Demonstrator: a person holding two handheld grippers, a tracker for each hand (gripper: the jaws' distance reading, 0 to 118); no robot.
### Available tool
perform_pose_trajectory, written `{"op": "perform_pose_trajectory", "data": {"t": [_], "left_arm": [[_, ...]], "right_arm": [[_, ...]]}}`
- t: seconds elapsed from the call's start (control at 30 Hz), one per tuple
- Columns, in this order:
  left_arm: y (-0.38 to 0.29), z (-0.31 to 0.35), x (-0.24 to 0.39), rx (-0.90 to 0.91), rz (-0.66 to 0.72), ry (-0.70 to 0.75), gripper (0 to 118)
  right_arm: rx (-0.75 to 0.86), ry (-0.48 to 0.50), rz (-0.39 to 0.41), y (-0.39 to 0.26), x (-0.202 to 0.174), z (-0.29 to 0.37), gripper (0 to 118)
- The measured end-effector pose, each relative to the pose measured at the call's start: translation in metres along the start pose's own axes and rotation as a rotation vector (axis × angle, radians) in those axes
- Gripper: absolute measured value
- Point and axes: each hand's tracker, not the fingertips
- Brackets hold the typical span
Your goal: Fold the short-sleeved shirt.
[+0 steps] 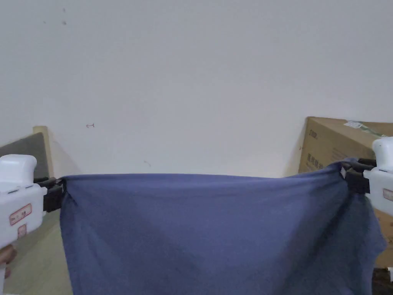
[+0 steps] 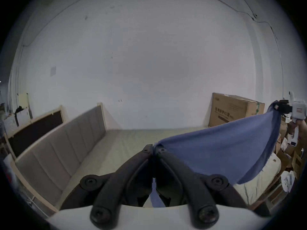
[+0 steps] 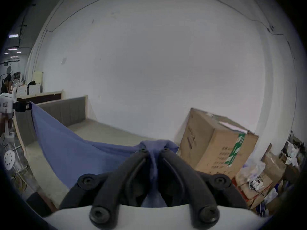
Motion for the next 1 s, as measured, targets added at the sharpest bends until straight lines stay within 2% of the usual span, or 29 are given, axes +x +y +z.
{"op": "perform_pose_trajectory", "data": {"t": [0.3,0.4,0.63,0.77,0.9,1.0], "left_arm": [[0.087,-0.068,0.004,0.04,-0.035,0.091,1],[0.106,-0.099,-0.004,0.041,-0.035,0.097,1],[0.141,-0.197,-0.005,0.05,-0.013,0.153,1],[0.152,-0.257,-0.002,0.057,-0.001,0.196,1],[0.154,-0.313,0.003,0.053,0.005,0.205,1],[0.139,-0.348,0.006,0.055,-0.011,0.214,1]], "right_arm": [[0.04,-0.059,0.026,0.088,0.0,-0.069,5],[0.03,-0.07,0.001,0.101,0.002,-0.107,5],[0.038,-0.142,0.029,0.127,-0.006,-0.205,5],[0.051,-0.15,0.008,0.137,-0.004,-0.26,5],[0.065,-0.109,-0.097,0.135,0.005,-0.309,5],[0.043,-0.139,-0.062,0.119,0.006,-0.348,5]]}}
